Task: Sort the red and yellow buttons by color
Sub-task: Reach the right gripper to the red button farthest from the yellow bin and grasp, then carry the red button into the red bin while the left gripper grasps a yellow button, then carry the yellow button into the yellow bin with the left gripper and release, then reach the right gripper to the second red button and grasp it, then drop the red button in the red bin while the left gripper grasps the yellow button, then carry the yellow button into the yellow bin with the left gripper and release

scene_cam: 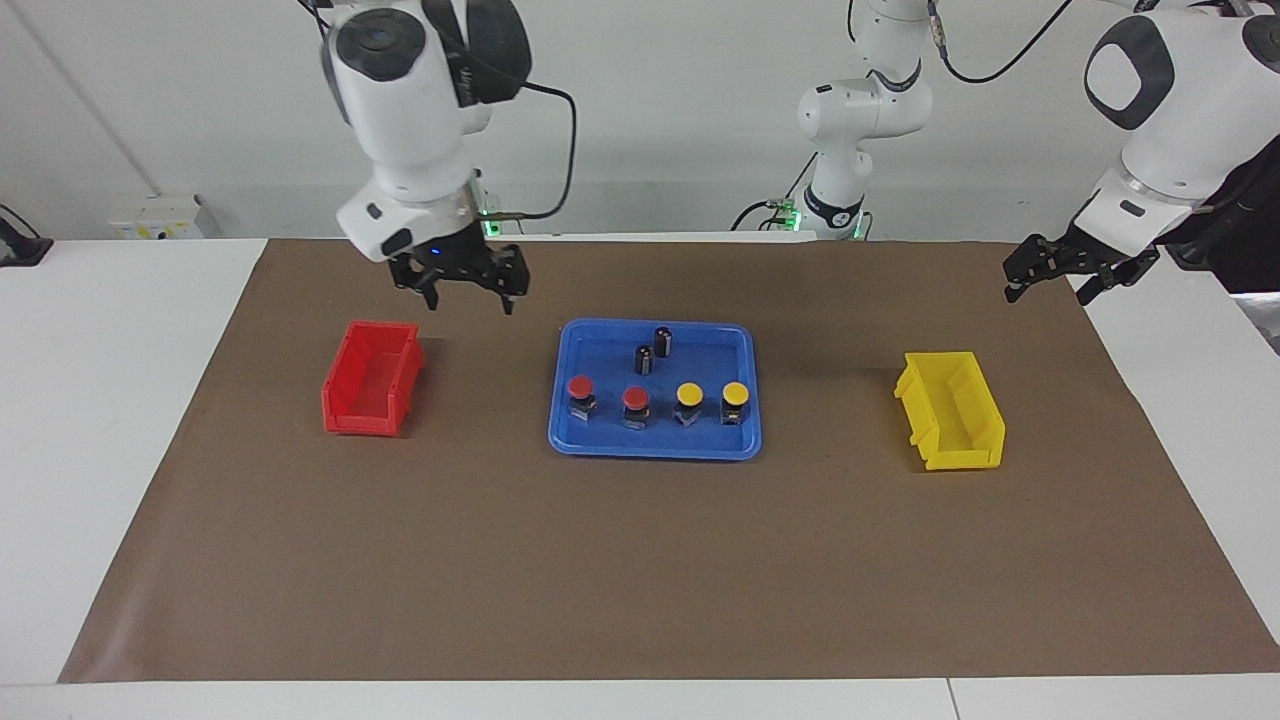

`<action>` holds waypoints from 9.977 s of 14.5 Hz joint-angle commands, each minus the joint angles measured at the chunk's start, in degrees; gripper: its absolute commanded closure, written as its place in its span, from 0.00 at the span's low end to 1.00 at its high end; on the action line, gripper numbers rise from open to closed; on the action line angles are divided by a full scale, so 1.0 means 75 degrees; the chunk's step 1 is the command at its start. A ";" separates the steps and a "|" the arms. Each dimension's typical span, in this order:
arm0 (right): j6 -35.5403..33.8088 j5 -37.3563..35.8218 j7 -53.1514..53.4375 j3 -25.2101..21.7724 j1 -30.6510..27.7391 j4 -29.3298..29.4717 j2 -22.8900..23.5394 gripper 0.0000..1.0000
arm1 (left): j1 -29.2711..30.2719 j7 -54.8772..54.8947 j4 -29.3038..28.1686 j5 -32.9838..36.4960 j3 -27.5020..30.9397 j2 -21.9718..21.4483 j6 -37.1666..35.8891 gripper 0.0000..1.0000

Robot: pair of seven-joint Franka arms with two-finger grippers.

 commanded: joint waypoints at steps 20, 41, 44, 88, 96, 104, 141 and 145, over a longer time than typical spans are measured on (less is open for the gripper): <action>0.5310 -0.0099 0.0208 0.0030 0.0368 -0.4247 -0.0148 0.22 | -0.0059 -0.0767 -0.1488 0.0210 -0.0078 -0.0834 0.0923 0.00; 0.1678 -0.0076 -0.2494 0.0007 -0.2206 -0.3260 -0.1773 0.84 | -0.4405 -0.5816 -0.1804 -0.0130 -0.0125 0.1061 0.3744 0.03; 0.1666 0.0708 -0.4311 -0.0028 -0.3284 -0.4279 -0.2710 0.84 | -0.4536 -0.5912 -0.1909 -0.0130 -0.0136 0.1544 0.4226 0.17; 0.1412 0.0538 -0.2213 -0.0075 -0.1265 -0.1782 -0.0844 0.11 | -0.0446 -0.2325 -0.3936 0.0468 0.0028 0.0314 0.4320 0.95; 0.1570 -0.1364 0.1893 -0.0075 0.1492 0.0757 0.2126 0.01 | -0.0388 -0.2314 -0.3623 0.0468 0.0028 0.0373 0.4182 0.35; 0.3198 -0.1364 0.2505 -0.0052 0.1681 -0.1010 0.1881 0.14 | -0.0505 -0.1214 -0.1383 0.0456 -0.0007 0.0071 0.1592 0.11; 0.3376 0.1214 -0.5945 -0.0122 -0.4108 -0.5476 -0.2337 0.86 | -0.5497 -0.6861 -0.1019 -0.0118 -0.0101 0.2646 0.4661 0.06; 0.4056 0.1237 -0.5991 -0.0110 -0.4119 -0.5606 -0.2221 0.87 | -0.5427 -0.7011 -0.1031 -0.0165 -0.0089 0.2658 0.4638 0.90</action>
